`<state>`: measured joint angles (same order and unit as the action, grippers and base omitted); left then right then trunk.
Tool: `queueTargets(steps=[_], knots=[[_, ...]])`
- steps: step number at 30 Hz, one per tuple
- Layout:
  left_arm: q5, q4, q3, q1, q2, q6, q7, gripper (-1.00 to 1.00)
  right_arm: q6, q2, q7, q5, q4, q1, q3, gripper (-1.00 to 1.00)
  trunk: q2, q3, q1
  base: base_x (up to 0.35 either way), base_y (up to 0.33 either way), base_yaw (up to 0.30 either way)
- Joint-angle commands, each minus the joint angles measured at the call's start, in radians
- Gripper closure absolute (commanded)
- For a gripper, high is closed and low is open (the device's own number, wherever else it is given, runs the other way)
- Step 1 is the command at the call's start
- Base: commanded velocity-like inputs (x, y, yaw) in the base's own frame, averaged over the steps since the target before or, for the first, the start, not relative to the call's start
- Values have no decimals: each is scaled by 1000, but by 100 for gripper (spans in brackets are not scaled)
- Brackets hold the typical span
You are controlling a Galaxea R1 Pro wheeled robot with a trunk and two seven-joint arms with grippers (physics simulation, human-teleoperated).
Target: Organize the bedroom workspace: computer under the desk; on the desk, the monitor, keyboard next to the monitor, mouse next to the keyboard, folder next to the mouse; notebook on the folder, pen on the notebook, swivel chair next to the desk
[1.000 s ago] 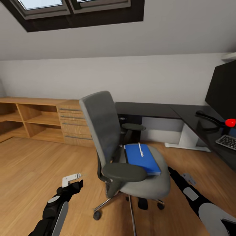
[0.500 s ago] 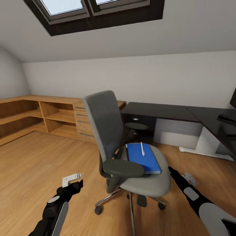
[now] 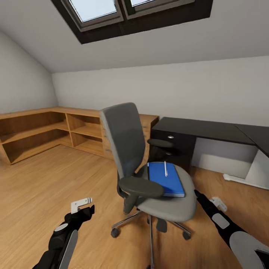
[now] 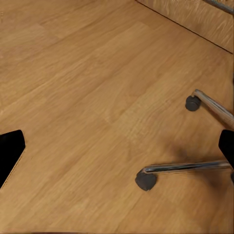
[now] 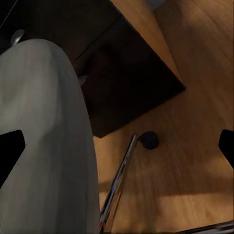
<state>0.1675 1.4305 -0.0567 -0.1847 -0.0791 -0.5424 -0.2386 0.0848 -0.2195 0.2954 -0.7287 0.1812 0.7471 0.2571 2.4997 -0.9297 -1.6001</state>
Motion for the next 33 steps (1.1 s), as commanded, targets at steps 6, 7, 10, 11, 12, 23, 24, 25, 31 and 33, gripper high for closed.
queueTargets(steps=[6,7,10,11,12,23,24,25,31,33], knots=[[10,1,0,-1,-1,-4,-7,-100,3,25,7,-8,-5,0,-35,-100,0,-1,0,0,0,268],[10,1,0,-1,-1,-4,-7,-100,3,25,7,-8,-5,0,-35,-100,0,-1,0,0,0,212],[10,1,0,-1,-1,-4,-7,-100,3,25,7,-8,-5,0,-35,-100,0,-1,0,0,0,158],[10,1,0,-1,-1,-4,-7,-100,3,24,7,-8,-5,0,-35,-100,0,-1,0,0,0,128],[10,1,0,-1,-1,-4,-7,-100,3,24,7,-8,-5,0,-35,-100,0,-1,0,0,0,149],[9,0,1,-1,-1,-4,-8,-100,4,25,6,-8,-5,0,-36,-100,0,-1,0,0,0,253],[9,-1,1,-1,-1,-4,-8,-100,4,25,7,-8,-5,0,-36,-100,0,-1,0,0,0,272],[9,-1,1,-1,-1,-4,-8,-100,4,25,7,-8,-5,0,-36,-100,0,-1,0,0,0,272],[9,-1,1,-1,-1,-4,-8,-100,7,25,6,-8,-5,0,-36,-100,0,-1,0,0,0,273],[9,-1,1,-1,-1,-4,-8,-100,7,25,6,-8,-5,0,-36,-100,0,-1,0,0,0,274]])
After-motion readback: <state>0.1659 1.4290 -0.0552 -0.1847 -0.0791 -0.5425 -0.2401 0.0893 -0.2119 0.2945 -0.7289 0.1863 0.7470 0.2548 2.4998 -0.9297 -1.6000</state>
